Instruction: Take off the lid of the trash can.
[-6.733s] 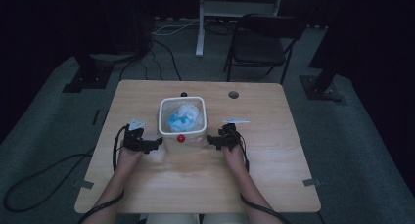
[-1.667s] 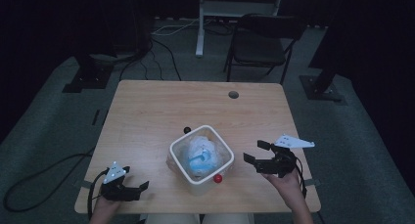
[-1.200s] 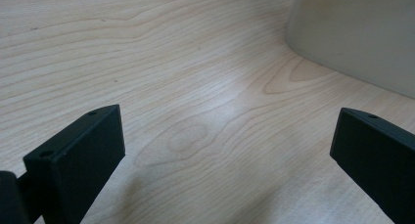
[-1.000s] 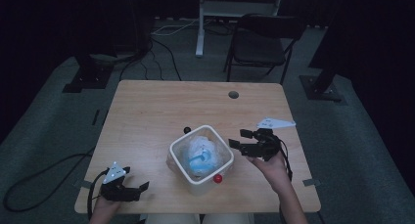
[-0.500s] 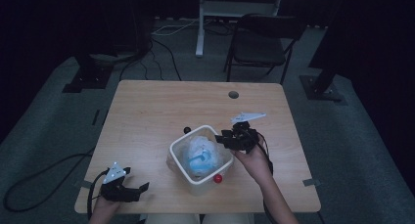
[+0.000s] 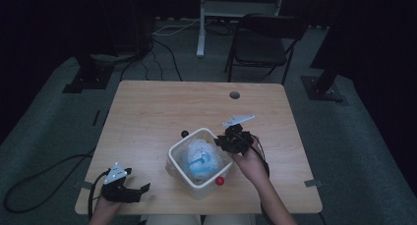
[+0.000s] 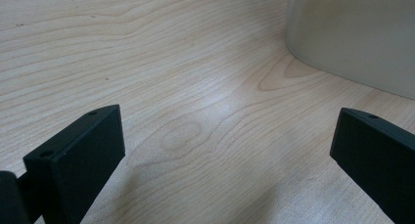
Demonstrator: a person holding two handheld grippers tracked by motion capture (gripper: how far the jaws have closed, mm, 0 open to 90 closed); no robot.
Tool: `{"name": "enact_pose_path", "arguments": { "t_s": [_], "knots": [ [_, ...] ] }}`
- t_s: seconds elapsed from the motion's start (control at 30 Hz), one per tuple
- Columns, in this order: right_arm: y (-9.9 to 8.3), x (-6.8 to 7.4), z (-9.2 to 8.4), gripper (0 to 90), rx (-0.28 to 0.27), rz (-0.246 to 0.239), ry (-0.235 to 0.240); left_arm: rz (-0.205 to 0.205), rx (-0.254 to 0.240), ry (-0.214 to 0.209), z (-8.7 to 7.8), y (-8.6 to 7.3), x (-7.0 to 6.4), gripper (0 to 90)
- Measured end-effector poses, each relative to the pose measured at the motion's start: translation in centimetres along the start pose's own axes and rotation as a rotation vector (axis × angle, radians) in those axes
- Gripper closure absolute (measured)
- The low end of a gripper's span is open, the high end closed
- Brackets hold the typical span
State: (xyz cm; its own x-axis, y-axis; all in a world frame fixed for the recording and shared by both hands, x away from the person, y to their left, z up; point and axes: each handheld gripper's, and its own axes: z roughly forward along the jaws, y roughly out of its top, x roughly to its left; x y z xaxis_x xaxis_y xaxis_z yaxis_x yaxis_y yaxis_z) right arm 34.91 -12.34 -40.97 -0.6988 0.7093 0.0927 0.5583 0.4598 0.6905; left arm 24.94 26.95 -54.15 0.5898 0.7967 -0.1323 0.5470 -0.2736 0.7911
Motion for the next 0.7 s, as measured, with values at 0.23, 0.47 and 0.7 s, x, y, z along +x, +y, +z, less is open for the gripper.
{"name": "enact_pose_path", "arguments": {
  "t_s": [0.23, 0.47, 0.7],
  "knots": [
    [0.2, 0.7, 0.5, 80.1, 0.010, -0.021, -0.003, -0.001, 0.002, -0.002, 0.0, 0.0, 0.0, 0.3],
    [0.4, 0.7, 0.3, 80.4, 0.016, -0.015, 0.007, -0.001, 0.004, -0.007, 0.1, -0.1, 0.1, 0.3],
    [0.8, 0.7, -0.6, 80.5, -0.010, -0.007, 0.018, -0.003, 0.008, -0.010, 0.1, -0.1, 0.1, 0.3]
  ]
}}
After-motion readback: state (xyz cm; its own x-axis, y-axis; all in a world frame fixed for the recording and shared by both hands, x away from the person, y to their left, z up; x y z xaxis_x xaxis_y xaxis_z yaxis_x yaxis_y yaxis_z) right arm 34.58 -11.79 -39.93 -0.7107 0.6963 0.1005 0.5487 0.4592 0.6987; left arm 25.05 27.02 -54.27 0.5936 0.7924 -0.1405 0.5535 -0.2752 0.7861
